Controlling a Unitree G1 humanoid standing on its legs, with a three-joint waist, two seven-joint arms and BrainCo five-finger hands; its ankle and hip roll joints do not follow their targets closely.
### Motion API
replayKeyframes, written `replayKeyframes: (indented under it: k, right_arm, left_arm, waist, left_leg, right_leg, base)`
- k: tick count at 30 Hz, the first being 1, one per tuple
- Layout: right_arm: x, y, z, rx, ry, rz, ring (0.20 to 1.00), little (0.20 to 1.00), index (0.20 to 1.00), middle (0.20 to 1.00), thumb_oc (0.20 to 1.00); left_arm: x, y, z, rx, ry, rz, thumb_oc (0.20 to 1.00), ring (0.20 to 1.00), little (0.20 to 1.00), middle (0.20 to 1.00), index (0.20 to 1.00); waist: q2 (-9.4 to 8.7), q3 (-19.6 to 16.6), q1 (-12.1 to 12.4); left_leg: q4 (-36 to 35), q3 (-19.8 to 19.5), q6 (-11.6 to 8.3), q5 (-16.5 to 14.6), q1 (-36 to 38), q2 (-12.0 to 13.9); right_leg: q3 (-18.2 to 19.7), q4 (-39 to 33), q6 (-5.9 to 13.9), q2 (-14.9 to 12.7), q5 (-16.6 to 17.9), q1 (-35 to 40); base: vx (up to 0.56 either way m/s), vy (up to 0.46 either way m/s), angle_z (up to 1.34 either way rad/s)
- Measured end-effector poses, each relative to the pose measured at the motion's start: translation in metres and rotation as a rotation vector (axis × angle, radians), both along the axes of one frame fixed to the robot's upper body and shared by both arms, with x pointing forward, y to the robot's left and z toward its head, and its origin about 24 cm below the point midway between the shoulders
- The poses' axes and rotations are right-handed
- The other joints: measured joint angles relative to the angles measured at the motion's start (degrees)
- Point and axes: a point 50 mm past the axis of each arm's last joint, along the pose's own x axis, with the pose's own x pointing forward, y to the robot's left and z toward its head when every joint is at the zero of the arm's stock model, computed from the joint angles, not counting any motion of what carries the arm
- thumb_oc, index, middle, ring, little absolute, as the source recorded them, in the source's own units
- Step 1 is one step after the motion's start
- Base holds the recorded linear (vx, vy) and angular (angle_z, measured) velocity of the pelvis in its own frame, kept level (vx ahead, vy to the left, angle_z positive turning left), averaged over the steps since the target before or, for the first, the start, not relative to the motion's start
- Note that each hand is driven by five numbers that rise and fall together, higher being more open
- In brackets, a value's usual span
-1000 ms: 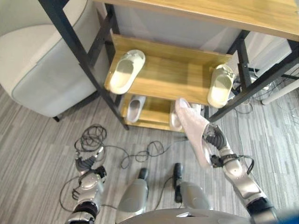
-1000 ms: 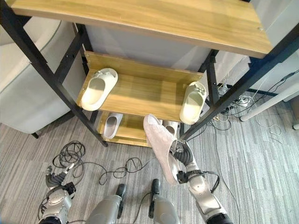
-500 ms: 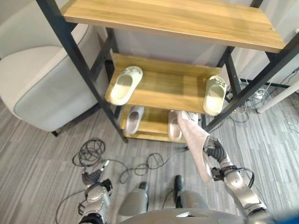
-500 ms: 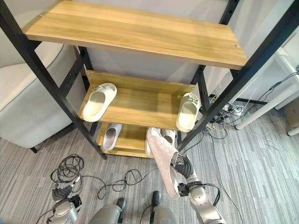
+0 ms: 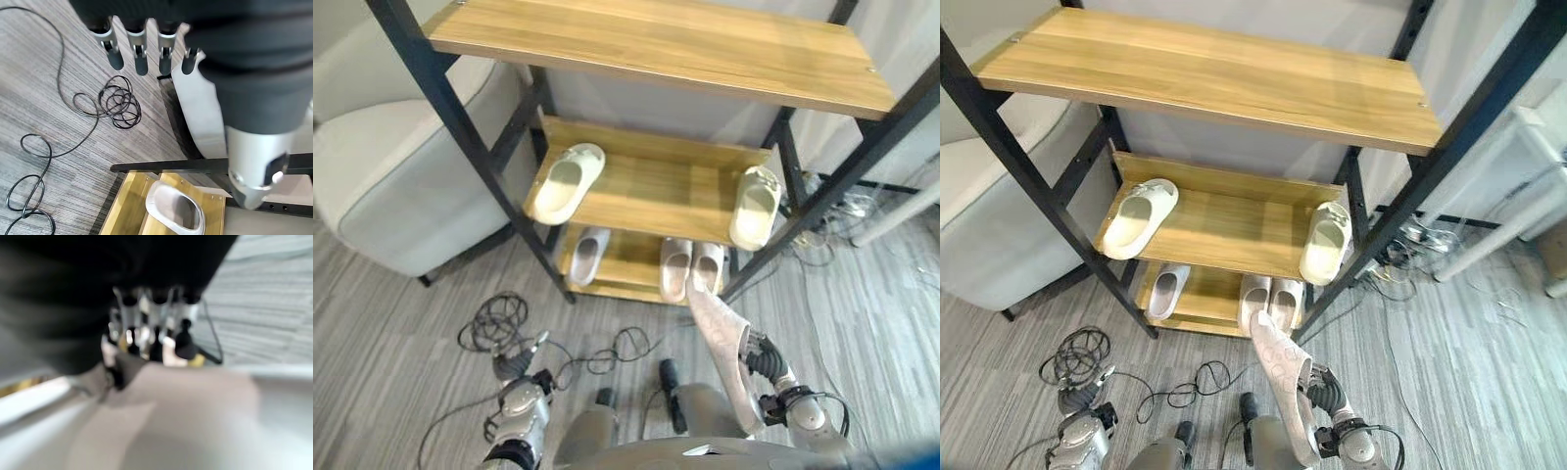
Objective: Arrange the slippers neatly on the shoe rack.
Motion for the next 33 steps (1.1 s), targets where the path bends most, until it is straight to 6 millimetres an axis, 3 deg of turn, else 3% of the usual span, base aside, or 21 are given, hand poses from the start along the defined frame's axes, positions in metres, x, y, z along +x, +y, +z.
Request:
replayKeyframes:
  k: [1,2,4,7,8,10,12,13,14,17,19,21,23,25,26,27,29,30,31,33]
  right_arm:
    - [-0.002,-0.001,-0.001,-0.002,0.005,0.000,0.200,0.200,0.200,0.200,0.200]
    - [-0.001,-0.002,0.000,-0.006,0.002,0.002,0.200,0.200,0.200,0.200,0.200]
    - [0.004,-0.003,0.003,-0.012,-0.013,0.012,0.200,0.200,0.200,0.200,0.200]
    - [0.003,-0.006,0.003,-0.026,-0.011,0.022,0.200,0.200,0.200,0.200,0.200]
    - [0.005,-0.007,0.004,-0.029,-0.017,0.024,0.200,0.200,0.200,0.200,0.200]
    - [0.009,-0.006,0.006,-0.034,-0.027,0.037,0.200,0.200,0.200,0.200,0.200]
    - [0.009,0.000,0.005,-0.022,-0.028,0.052,0.200,0.200,0.200,0.200,0.200]
    - [0.008,0.002,0.005,-0.018,-0.025,0.059,0.200,0.200,0.200,0.200,0.200]
    - [0.007,0.002,0.005,-0.021,-0.024,0.057,0.200,0.200,0.200,0.200,0.200]
    - [0.016,-0.001,0.004,-0.048,-0.024,0.059,0.200,0.200,0.200,0.200,0.200]
    - [0.028,-0.002,0.009,-0.068,-0.047,0.072,0.200,0.200,0.200,0.200,0.200]
    - [0.032,0.000,0.011,-0.069,-0.059,0.076,0.200,0.200,0.200,0.200,0.200]
    - [0.028,0.011,0.004,-0.063,-0.024,0.114,0.200,0.200,0.200,0.200,0.200]
    - [0.024,0.015,-0.004,-0.057,0.008,0.098,0.200,0.200,0.200,0.200,0.200]
    - [0.030,0.008,-0.005,-0.077,0.020,0.057,0.200,0.200,0.200,0.200,0.200]
    - [0.038,0.003,-0.003,-0.098,0.015,0.035,0.200,0.200,0.200,0.200,0.200]
    - [0.041,-0.007,-0.005,-0.117,0.026,-0.018,0.200,0.200,0.200,0.200,0.200]
    - [0.047,-0.010,-0.003,-0.124,0.013,-0.040,0.200,0.200,0.200,0.200,0.200]
    - [0.055,-0.018,-0.001,-0.130,0.010,-0.099,0.200,0.200,0.200,0.200,0.200]
    - [0.073,-0.020,0.010,-0.123,-0.037,-0.141,0.200,0.200,0.200,0.200,0.200]
  left_arm:
    - [-0.001,-0.001,0.001,-0.001,-0.008,-0.002,1.000,1.000,1.000,1.000,1.000]
    - [-0.004,-0.001,0.000,-0.004,-0.006,-0.004,1.000,1.000,1.000,1.000,1.000]
    - [-0.010,-0.002,-0.003,-0.009,0.013,-0.001,1.000,1.000,1.000,1.000,1.000]
    - [-0.004,-0.006,-0.002,-0.016,0.001,-0.015,1.000,1.000,1.000,1.000,1.000]
    - [0.007,-0.010,0.001,-0.019,-0.017,-0.030,1.000,1.000,1.000,1.000,1.000]
    - [0.015,-0.014,0.003,-0.028,-0.035,-0.041,1.000,1.000,1.000,1.000,1.000]
    - [0.019,-0.013,0.006,-0.021,-0.046,-0.045,1.000,1.000,1.000,1.000,1.000]
    - [0.023,-0.011,0.008,-0.013,-0.057,-0.048,1.000,1.000,1.000,1.000,1.000]
    - [0.025,-0.010,0.009,-0.012,-0.060,-0.049,1.000,1.000,1.000,1.000,1.000]
    - [0.047,-0.012,0.020,-0.004,-0.109,-0.071,1.000,1.000,1.000,1.000,1.000]
    - [0.048,-0.012,0.021,-0.006,-0.108,-0.074,1.000,1.000,1.000,1.000,1.000]
    - [0.044,-0.011,0.019,-0.008,-0.097,-0.072,1.000,1.000,1.000,1.000,1.000]
    - [0.038,0.001,0.020,0.026,-0.091,-0.085,1.000,1.000,1.000,1.000,1.000]
    - [0.026,0.017,0.019,0.070,-0.052,-0.079,1.000,1.000,1.000,1.000,1.000]
    - [0.026,0.017,0.017,0.071,-0.036,-0.083,1.000,1.000,1.000,1.000,1.000]
    - [0.026,0.015,0.016,0.067,-0.033,-0.083,1.000,1.000,1.000,1.000,1.000]
    - [0.033,0.010,0.018,0.068,-0.043,-0.106,1.000,1.000,1.000,1.000,1.000]
    - [0.035,0.008,0.019,0.065,-0.049,-0.112,1.000,1.000,1.000,1.000,1.000]
    - [0.038,0.006,0.021,0.061,-0.064,-0.116,1.000,1.000,1.000,1.000,1.000]
    - [0.049,0.008,0.032,0.075,-0.120,-0.125,1.000,1.000,1.000,1.000,1.000]
  waist:
    - [0.15,-0.1,0.1]
    - [0.31,0.0,0.3]
    - [0.78,0.0,0.2]
    - [-0.24,0.6,0.4]
    - [-1.26,1.0,0.3]
    - [-1.65,1.9,0.1]
    - [-1.68,2.2,0.1]
    - [-1.57,3.0,-0.1]
    - [-1.33,3.4,-0.1]
    - [-2.66,7.1,0.7]
    - [-1.08,8.8,1.7]
    - [1.29,10.2,3.8]
    - [0.87,10.7,5.7]
    - [-2.10,9.1,6.7]
    - [-0.52,10.2,6.0]
    - [0.07,10.3,6.4]
    - [1.07,10.8,6.2]
    - [1.90,10.9,6.4]
    - [2.72,11.3,6.3]
    - [2.30,11.5,6.3]
  left_leg:
    - [-0.3,0.2,-0.51,-0.1,0.6,0.5]
    - [1.2,0.6,-1.82,-1.0,1.1,1.5]
    - [3.5,1.4,-2.23,-0.8,1.1,2.4]
    - [6.1,1.4,-5.00,-0.1,-0.4,3.3]
    - [10.8,3.7,-6.53,1.0,-3.5,2.6]
    - [16.9,12.9,-5.81,2.1,-7.4,4.3]
    - [17.8,18.8,-4.78,1.2,-7.5,6.9]
    - [12.7,22.1,-4.60,1.2,-5.3,9.0]
    - [6.8,22.8,-4.76,1.3,-2.9,9.6]
    - [-2.4,17.4,-6.24,3.1,-3.4,5.9]
    - [-5.5,15.1,-6.70,4.2,-4.6,5.7]
    - [-4.3,17.9,-6.75,8.0,-4.7,7.0]
    - [-1.1,22.0,-7.22,8.0,-4.3,8.3]
    - [2.8,23.3,-3.84,5.7,-4.8,4.7]
    - [8.8,20.9,-3.57,4.2,-8.2,5.1]
    - [9.8,17.8,-4.09,4.1,-10.7,5.0]
    - [5.4,14.9,-5.07,5.4,-13.4,5.8]
    - [3.5,14.7,-5.32,6.3,-13.7,6.3]
    - [2.4,15.5,-5.14,10.1,-14.9,6.7]
    - [2.5,18.5,-2.70,10.9,-17.3,4.7]
  right_leg:
    - [-0.9,-0.6,-0.62,0.3,0.3,0.6]
    - [-2.6,-1.7,-2.55,0.9,0.6,1.4]
    - [-3.7,-2.3,-3.63,2.2,-0.1,3.5]
    - [-7.4,-4.2,-5.38,2.8,0.2,5.7]
    - [-9.0,-5.6,-6.21,1.7,1.0,5.8]
    - [-11.7,-7.1,-7.64,0.9,2.0,7.0]
    - [-12.8,-7.6,-8.81,0.7,1.1,7.6]
    - [-13.3,-8.2,-8.70,0.5,1.0,8.2]
    - [-13.3,-8.1,-8.33,0.1,0.9,8.2]
    - [-11.9,-6.7,-6.77,-3.3,0.3,6.8]
    - [-9.7,-6.4,-5.63,-3.3,0.2,6.4]
    - [-7.9,-1.9,-1.81,-1.4,-1.5,4.8]
    - [-8.5,10.8,-3.28,1.7,-8.3,3.6]
    - [-5.9,5.6,-5.20,0.6,-10.6,7.3]
    - [-5.3,2.2,-5.71,0.9,-8.9,9.2]
    - [-4.1,0.5,-5.63,0.7,-7.8,9.5]
    - [-3.0,-0.4,-4.36,0.2,-7.3,9.1]
    - [-2.8,-0.4,-3.88,0.1,-7.3,8.6]
    - [-0.3,1.6,-2.00,-0.2,-8.5,5.6]
    - [2.4,3.4,-0.11,-2.2,-8.8,1.9]
  base:
    - [0.11,-0.223,0.33]
    - [0.06,-0.151,0.23]
    - [0.06,-0.183,0.44]
    - [-0.05,-0.161,0.60]
    - [-0.04,-0.079,0.59]
    - [0.00,-0.090,0.64]
    - [0.05,-0.041,0.49]
    - [0.10,0.031,0.37]
    - [0.13,0.047,0.45]
    - [0.13,0.041,0.21]
    - [0.16,0.055,-0.37]
    - [0.30,0.136,-0.64]
    - [0.30,0.179,-0.47]
    - [0.16,0.155,-0.39]
    - [0.09,0.206,-0.30]
    - [0.09,0.207,-0.27]
    - [-0.01,0.223,-0.34]
    - [-0.09,0.284,-0.61]
    - [-0.06,0.132,-0.67]
    - [-0.09,0.172,-0.58]
